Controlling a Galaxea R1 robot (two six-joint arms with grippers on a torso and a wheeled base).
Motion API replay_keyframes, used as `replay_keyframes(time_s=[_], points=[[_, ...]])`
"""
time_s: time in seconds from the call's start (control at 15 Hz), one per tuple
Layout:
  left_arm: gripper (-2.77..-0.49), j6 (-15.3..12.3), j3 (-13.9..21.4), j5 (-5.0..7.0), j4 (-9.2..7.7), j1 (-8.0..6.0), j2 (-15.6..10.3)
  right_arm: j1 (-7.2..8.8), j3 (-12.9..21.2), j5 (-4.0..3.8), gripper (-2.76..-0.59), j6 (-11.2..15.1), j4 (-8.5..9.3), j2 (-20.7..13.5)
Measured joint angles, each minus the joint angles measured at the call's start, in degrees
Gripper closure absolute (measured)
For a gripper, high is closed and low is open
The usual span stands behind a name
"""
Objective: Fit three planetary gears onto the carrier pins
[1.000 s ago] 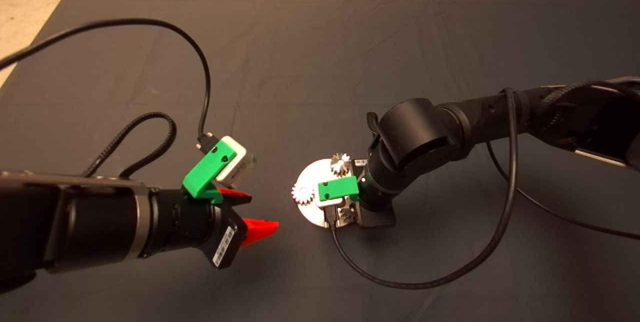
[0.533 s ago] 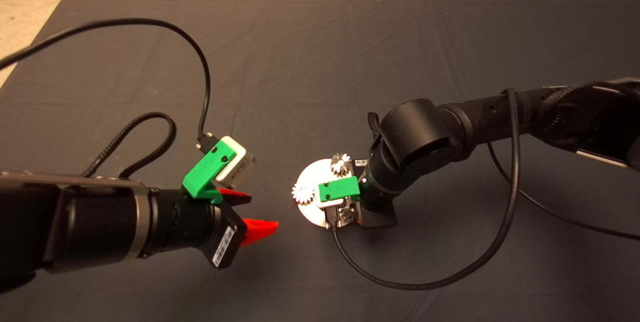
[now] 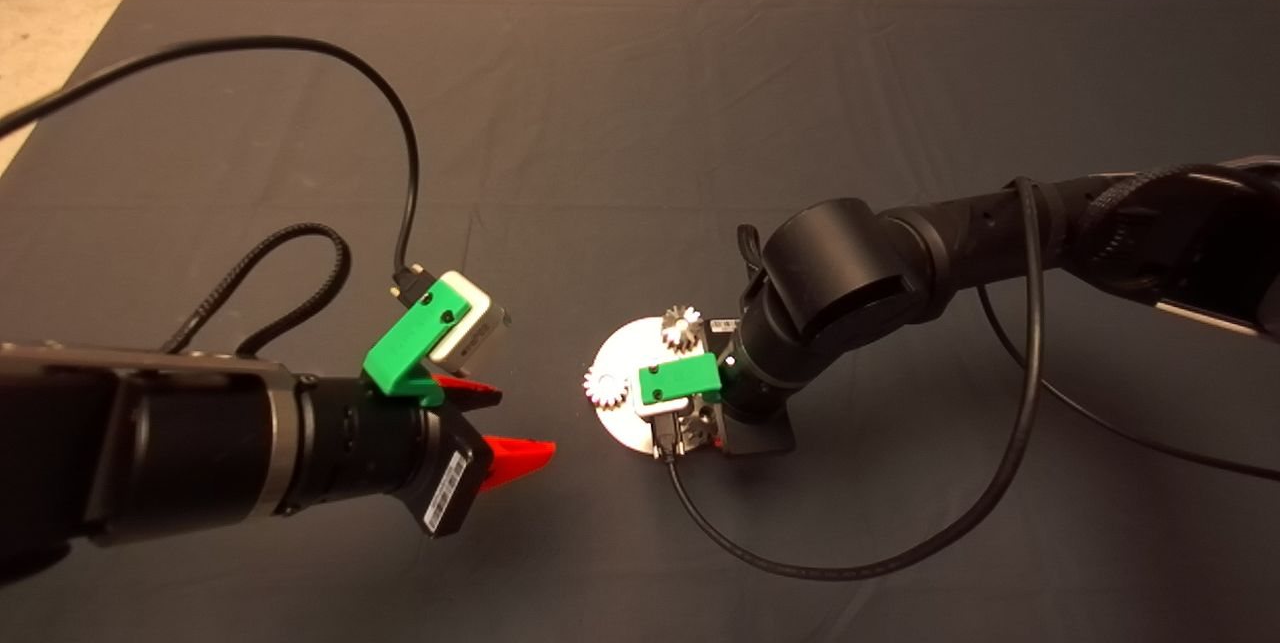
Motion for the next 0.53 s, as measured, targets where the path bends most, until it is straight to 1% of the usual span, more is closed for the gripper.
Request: replay_keyframes(time_s=[0.07, 0.27, 0.33, 0.4, 0.53], points=[[-1.46, 0.00, 0.00, 0.05, 0.01, 0.00, -0.09, -0.24, 0.00, 0.05, -1.11, -0.01, 0.07, -0.17], [-1.46, 0.00, 0.00, -0.02, 0.01, 0.00, -0.09, -0.18, 0.02, 0.44, -1.43, -0.01, 0.09, -0.17], [-1.46, 0.00, 0.00, -0.02, 0.01, 0.00, -0.17, -0.18, 0.02, 0.62, -1.45, -0.01, 0.09, -0.17], [-1.46, 0.00, 0.00, 0.00, 0.05, 0.00, -0.17, -0.18, 0.02, 0.62, -1.48, -0.01, 0.09, -0.22], [-1.46, 0.01, 0.00, -0.02, 0.21, 0.00, -0.16, -0.09, 0.02, 1.05, -1.69, -0.01, 0.09, -1.52]])
